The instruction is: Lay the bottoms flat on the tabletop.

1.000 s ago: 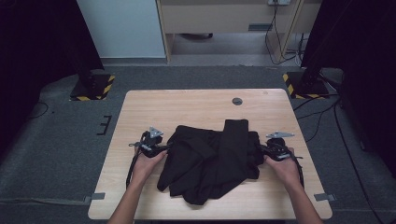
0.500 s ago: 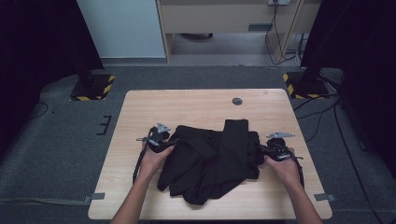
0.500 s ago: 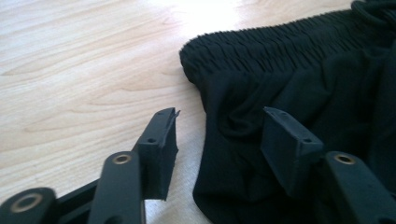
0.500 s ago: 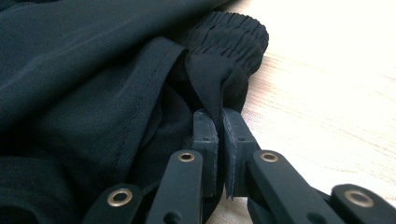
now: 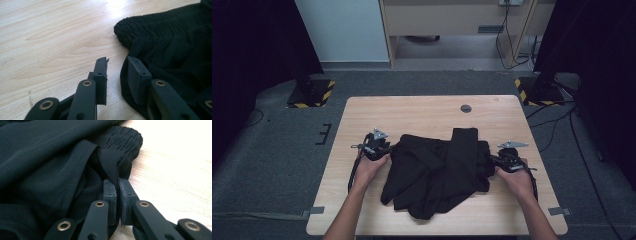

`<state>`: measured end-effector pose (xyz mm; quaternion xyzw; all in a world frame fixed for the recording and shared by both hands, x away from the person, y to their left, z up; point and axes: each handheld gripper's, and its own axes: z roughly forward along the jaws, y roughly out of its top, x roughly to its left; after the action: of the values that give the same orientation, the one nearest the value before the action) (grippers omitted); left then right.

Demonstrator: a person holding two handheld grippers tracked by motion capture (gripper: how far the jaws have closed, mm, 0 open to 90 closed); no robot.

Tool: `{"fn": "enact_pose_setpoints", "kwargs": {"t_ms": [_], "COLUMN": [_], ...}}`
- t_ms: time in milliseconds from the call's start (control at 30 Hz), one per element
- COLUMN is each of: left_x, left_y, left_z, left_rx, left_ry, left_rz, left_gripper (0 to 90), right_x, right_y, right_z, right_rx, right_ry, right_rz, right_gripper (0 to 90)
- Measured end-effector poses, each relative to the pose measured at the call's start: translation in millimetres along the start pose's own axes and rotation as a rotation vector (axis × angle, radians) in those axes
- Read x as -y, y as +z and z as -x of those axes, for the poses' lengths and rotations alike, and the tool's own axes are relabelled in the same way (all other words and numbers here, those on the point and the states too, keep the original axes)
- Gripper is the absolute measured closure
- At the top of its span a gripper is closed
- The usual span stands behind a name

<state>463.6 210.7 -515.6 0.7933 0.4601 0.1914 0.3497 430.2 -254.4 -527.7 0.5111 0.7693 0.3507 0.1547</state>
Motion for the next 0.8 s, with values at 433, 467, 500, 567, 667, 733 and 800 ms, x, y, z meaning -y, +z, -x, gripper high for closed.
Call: {"fn": "enact_pose_setpoints", "kwargs": {"t_ms": [433, 467, 500, 567, 667, 733, 800], "left_x": [0.2, 0.3, 0.4, 0.5, 1.6, 2.3, 3.8], "left_y": [18.4, 18.9, 19.4, 19.7, 20.6, 21.4, 20.4], "left_z": [8.1, 8.2, 8.5, 8.8, 8.6, 9.6, 12.0], "left_rx": [-0.009, -0.007, -0.001, 0.005, 0.006, 0.002, 0.004], "left_ry": [0.017, 0.015, 0.015, 0.025, 0.024, 0.029, 0.027], "left_rz": [-0.029, -0.026, -0.022, -0.021, -0.008, 0.001, 0.008], "left_gripper": [60.8, 60.8, 59.3, 58.0, 54.8, 53.8, 60.5], "right_x": [0.5, 0.5, 0.4, -0.2, -1.5, -2.1, -2.3], "right_y": [-0.7, -0.7, -0.9, -1.2, -3.0, -3.7, -2.5], "right_z": [0.3, 0.3, 2.0, 4.0, 6.8, 9.7, 11.7], "right_rx": [-0.003, -0.003, 0.0, 0.013, 0.022, 0.018, 0.02], "right_ry": [0.007, 0.007, 0.004, -0.003, 0.012, 0.017, 0.023], "right_rz": [0.0, 0.0, 0.003, 0.001, -0.004, -0.007, -0.003], "right_gripper": [82.0, 82.0, 76.5, 69.5, 62.4, 56.3, 51.9]}}
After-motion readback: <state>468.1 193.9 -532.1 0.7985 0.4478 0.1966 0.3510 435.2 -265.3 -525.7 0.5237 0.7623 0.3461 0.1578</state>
